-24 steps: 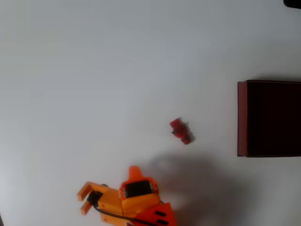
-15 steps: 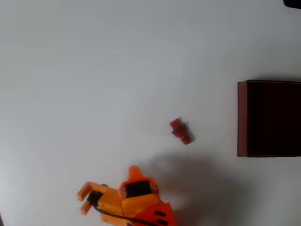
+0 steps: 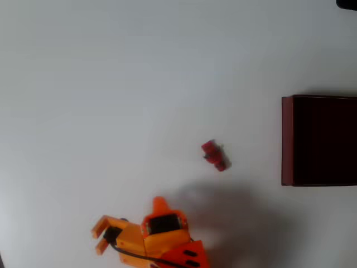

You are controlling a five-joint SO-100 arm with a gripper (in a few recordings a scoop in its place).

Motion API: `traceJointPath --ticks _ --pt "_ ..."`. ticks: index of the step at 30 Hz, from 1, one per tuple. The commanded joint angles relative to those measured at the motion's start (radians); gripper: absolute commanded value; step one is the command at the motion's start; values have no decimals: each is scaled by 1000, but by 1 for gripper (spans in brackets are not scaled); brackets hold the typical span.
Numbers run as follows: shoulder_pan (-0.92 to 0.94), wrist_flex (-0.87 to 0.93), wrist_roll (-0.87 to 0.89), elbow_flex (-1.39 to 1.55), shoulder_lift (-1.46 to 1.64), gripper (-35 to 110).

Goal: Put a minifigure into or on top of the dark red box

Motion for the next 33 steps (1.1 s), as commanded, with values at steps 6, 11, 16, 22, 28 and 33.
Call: traceJointPath --ticks 6,11,16,22,28,33 --pt "-6 9 -2 5 8 0" --pt "-6 9 -2 5 8 0" --pt "-6 9 -2 5 8 0" --pt "-5 9 0 5 8 1" --pt "51 9 57 5 8 3" --pt "58 9 71 5 8 12"
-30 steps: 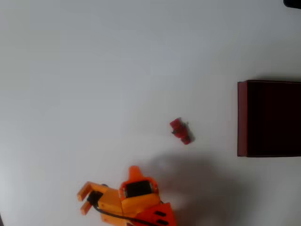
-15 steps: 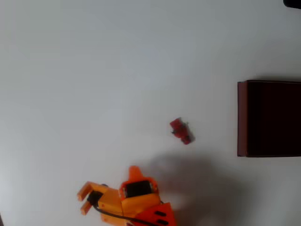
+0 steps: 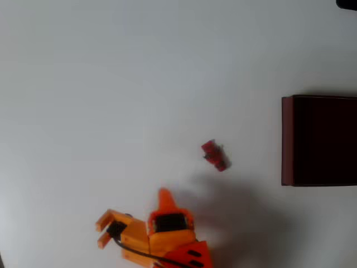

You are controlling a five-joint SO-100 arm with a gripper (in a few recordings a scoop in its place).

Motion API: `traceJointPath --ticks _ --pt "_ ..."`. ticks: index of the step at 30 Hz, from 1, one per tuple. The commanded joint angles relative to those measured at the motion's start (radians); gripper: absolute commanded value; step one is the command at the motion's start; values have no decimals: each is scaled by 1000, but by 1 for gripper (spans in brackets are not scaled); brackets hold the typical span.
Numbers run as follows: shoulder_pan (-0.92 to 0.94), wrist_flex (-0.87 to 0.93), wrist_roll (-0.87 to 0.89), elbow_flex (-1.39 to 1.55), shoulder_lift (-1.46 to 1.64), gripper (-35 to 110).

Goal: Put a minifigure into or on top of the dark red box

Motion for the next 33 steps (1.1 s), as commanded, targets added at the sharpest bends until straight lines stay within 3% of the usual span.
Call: traceJointPath --ticks 1,8,16,20,33 --pt "3 9 40 5 8 11" --pt "60 158 322 -146 11 5" --pt "120 150 643 -207 9 0" --pt "84 160 830 -213 9 13" --pt "104 132 937 -230 12 20"
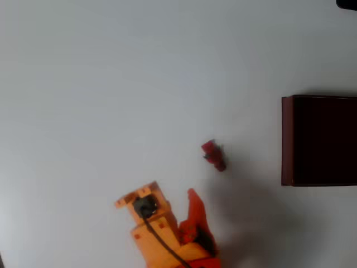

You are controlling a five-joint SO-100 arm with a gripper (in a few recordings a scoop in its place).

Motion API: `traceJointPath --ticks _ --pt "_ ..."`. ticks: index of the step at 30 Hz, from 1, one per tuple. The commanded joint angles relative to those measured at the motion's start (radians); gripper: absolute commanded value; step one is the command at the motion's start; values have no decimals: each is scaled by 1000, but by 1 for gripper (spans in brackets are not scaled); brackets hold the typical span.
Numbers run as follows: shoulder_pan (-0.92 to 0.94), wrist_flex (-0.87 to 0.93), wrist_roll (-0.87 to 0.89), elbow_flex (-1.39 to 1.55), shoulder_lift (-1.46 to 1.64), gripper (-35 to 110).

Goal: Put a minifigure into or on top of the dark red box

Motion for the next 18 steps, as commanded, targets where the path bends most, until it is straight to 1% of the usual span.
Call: traceJointPath --ticks 1,8,10,15,18 --pt "8 -15 17 -32 12 20" --pt "38 -46 11 -38 -12 21" --pt "48 -61 0 -69 -83 21" --pt "61 -84 -60 -252 -379 22" --pt "67 -92 -63 -276 -413 22"
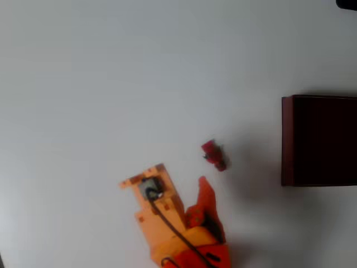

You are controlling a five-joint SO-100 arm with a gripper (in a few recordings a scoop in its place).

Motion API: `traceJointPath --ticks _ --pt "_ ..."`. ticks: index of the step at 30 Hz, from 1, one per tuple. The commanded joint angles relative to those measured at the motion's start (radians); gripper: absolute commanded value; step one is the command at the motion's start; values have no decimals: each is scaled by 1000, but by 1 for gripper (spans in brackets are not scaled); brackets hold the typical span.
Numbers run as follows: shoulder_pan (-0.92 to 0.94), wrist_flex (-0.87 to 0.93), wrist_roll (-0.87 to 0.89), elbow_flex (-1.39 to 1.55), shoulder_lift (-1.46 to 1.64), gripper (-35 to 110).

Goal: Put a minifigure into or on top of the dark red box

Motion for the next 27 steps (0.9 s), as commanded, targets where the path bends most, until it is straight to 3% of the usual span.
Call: traceJointPath --ticks 1,14,27 --pt "3 -14 -3 -49 -17 22" --pt "31 -123 -15 -137 -305 22" --pt "107 -265 -71 -321 -784 22"
